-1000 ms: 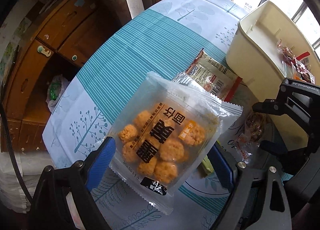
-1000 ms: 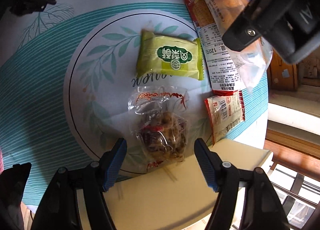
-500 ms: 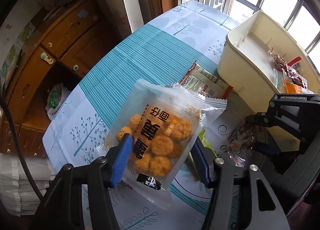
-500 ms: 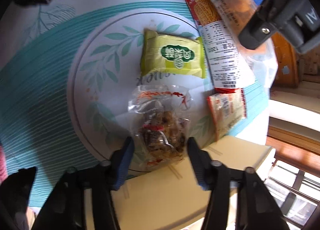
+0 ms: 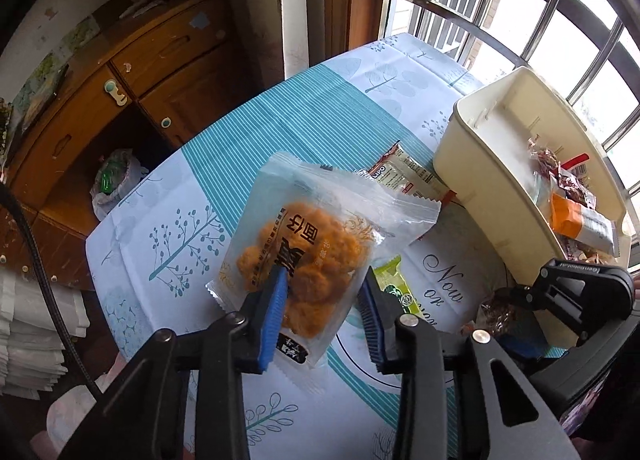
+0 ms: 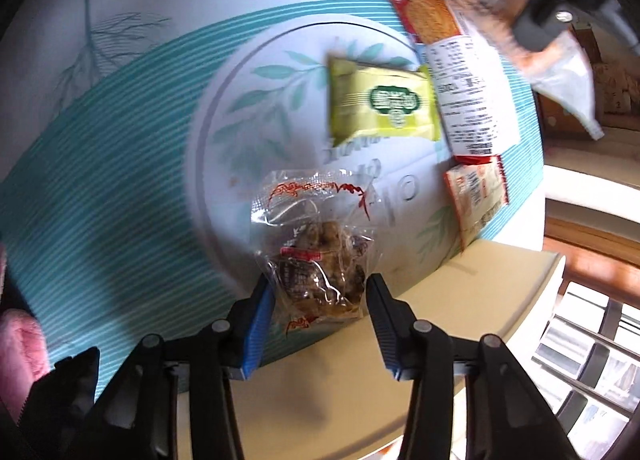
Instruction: Organize snacks
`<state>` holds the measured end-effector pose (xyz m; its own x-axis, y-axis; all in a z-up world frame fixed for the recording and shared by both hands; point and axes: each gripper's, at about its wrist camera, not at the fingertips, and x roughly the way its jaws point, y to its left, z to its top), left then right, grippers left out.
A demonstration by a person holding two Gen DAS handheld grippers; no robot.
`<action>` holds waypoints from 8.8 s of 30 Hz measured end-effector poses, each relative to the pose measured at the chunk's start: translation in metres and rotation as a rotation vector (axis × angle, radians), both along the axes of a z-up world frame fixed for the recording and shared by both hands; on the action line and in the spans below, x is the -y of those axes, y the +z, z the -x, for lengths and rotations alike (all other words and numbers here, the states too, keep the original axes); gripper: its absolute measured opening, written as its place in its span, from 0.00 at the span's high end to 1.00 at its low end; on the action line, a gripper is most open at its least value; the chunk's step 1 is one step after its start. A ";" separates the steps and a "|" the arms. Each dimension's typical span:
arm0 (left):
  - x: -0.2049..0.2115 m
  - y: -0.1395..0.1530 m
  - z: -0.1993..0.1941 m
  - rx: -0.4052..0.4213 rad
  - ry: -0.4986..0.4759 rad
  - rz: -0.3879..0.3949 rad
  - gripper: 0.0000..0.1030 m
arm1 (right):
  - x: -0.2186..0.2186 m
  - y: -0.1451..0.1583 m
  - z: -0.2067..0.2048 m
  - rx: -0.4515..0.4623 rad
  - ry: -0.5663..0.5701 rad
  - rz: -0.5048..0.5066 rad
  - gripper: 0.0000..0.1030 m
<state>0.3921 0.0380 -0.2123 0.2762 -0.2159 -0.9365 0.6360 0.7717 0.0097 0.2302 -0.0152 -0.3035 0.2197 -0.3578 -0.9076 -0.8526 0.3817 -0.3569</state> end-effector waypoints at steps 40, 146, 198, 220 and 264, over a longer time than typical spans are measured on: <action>-0.090 0.013 0.086 -0.156 0.147 0.212 0.68 | -0.033 0.062 0.076 0.050 -0.498 -0.204 0.57; -0.016 -0.004 0.160 -0.151 0.821 0.056 0.59 | 0.223 0.152 0.074 0.222 -0.817 -0.681 0.55; -0.031 -0.078 0.096 0.007 0.282 0.027 0.07 | 0.068 0.107 -0.055 0.301 -1.054 -0.881 0.37; -0.052 -0.104 0.074 -0.068 0.341 0.137 0.13 | 0.035 0.047 -0.109 0.147 -1.013 -0.730 0.36; -0.127 -0.072 0.112 -0.089 0.516 0.160 0.25 | 0.025 0.016 -0.085 0.033 -1.146 -0.652 0.63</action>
